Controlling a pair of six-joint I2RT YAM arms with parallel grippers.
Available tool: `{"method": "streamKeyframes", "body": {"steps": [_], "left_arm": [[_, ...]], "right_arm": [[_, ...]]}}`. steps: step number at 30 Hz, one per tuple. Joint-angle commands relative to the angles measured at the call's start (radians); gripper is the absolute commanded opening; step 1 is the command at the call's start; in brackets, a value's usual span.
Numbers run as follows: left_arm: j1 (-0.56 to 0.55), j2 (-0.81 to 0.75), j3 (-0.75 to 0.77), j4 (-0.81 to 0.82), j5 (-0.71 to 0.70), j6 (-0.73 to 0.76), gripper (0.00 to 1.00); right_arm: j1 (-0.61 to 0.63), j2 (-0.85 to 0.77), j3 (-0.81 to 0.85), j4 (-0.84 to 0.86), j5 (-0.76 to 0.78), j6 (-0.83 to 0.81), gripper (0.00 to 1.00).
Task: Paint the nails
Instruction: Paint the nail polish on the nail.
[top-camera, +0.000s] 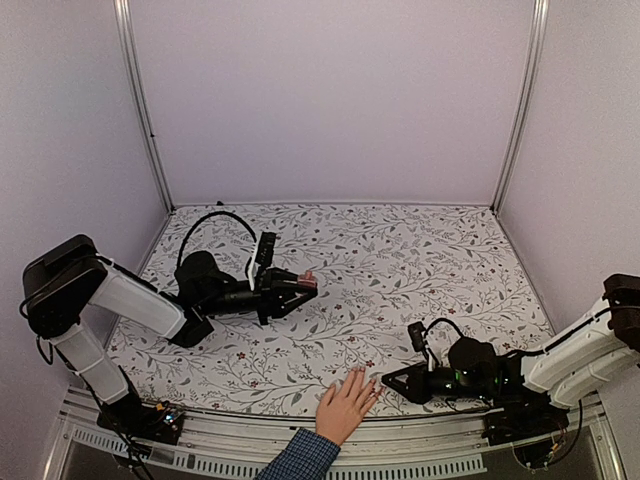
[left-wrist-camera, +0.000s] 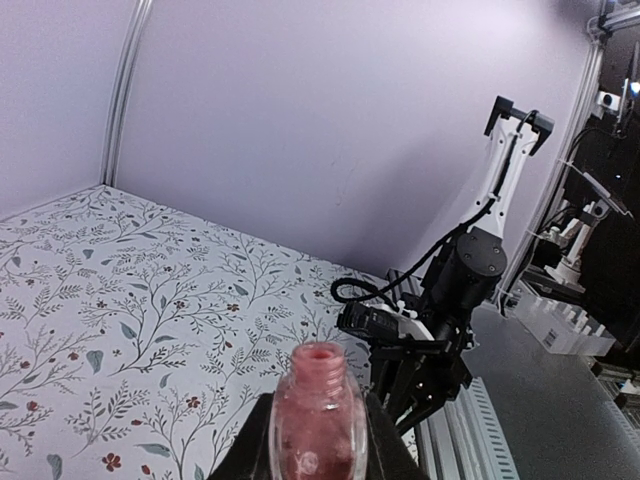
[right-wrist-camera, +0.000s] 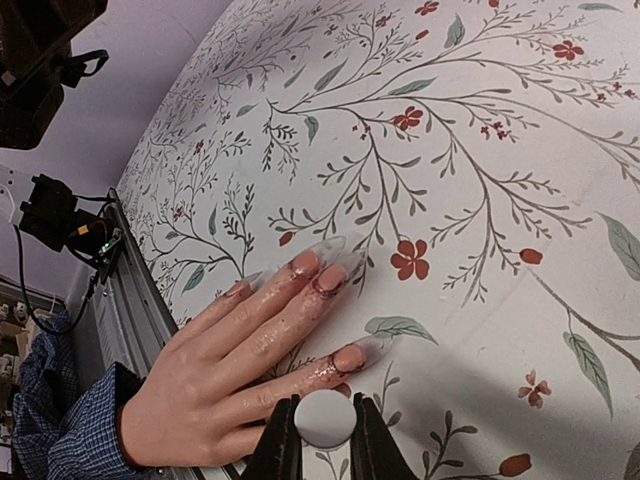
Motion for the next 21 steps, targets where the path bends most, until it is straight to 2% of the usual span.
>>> {"method": "streamKeyframes", "body": {"steps": [1, 21], "left_arm": [[0.017, 0.003, -0.012, 0.040, 0.011, -0.001, 0.00], [0.018, -0.001, -0.017, 0.041, 0.011, 0.000, 0.00]], "right_arm": [[0.009, 0.022, 0.033, 0.019, -0.016, -0.016, 0.00], [0.009, 0.048, 0.057, -0.031, 0.005, 0.002, 0.00]]}}
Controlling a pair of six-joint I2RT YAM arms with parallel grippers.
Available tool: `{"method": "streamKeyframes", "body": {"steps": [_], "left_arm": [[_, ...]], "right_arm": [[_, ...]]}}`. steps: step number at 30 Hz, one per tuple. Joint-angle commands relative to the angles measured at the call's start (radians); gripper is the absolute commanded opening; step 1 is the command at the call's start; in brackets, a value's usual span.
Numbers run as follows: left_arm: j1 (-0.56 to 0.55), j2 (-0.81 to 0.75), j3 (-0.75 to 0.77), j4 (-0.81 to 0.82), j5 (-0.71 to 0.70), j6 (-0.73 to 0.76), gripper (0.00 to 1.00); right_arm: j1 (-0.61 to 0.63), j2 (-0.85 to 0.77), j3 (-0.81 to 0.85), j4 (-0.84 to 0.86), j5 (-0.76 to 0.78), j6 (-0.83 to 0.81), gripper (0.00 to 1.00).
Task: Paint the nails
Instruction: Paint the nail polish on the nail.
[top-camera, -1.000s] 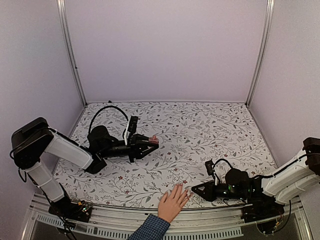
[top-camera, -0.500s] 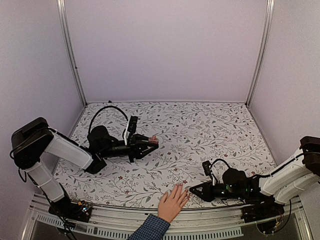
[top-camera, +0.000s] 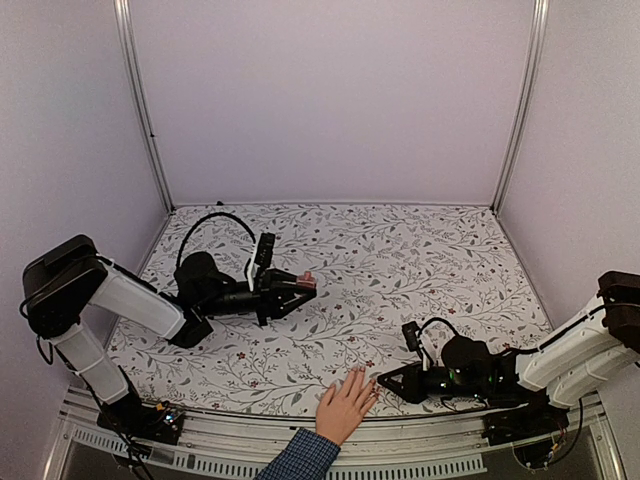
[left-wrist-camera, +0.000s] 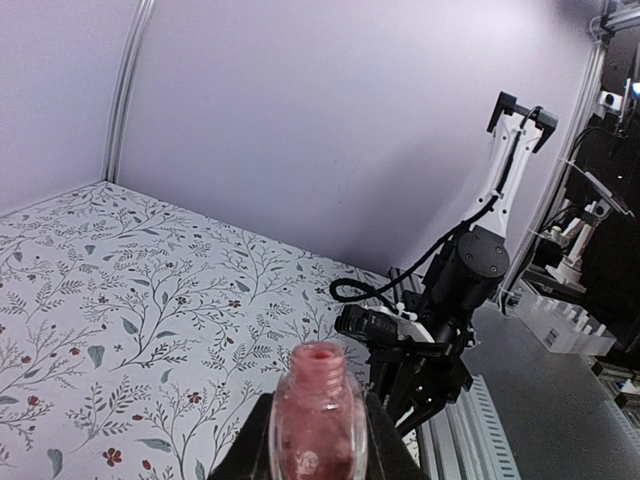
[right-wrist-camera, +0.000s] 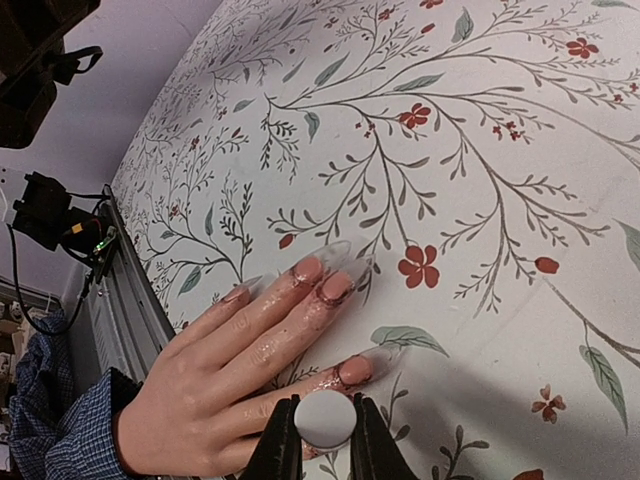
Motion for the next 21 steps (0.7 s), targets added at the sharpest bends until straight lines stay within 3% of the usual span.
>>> {"method": "streamKeyframes", "body": {"steps": [1, 21], "left_arm": [[0.015, -0.001, -0.009, 0.039, 0.010, -0.001, 0.00], [0.016, 0.001, -0.007, 0.040, 0.010, -0.003, 0.00]], "right_arm": [[0.009, 0.002, 0.014, -0.014, 0.019, 0.005, 0.00], [0.009, -0.005, 0.014, -0.052, 0.060, 0.039, 0.00]]}}
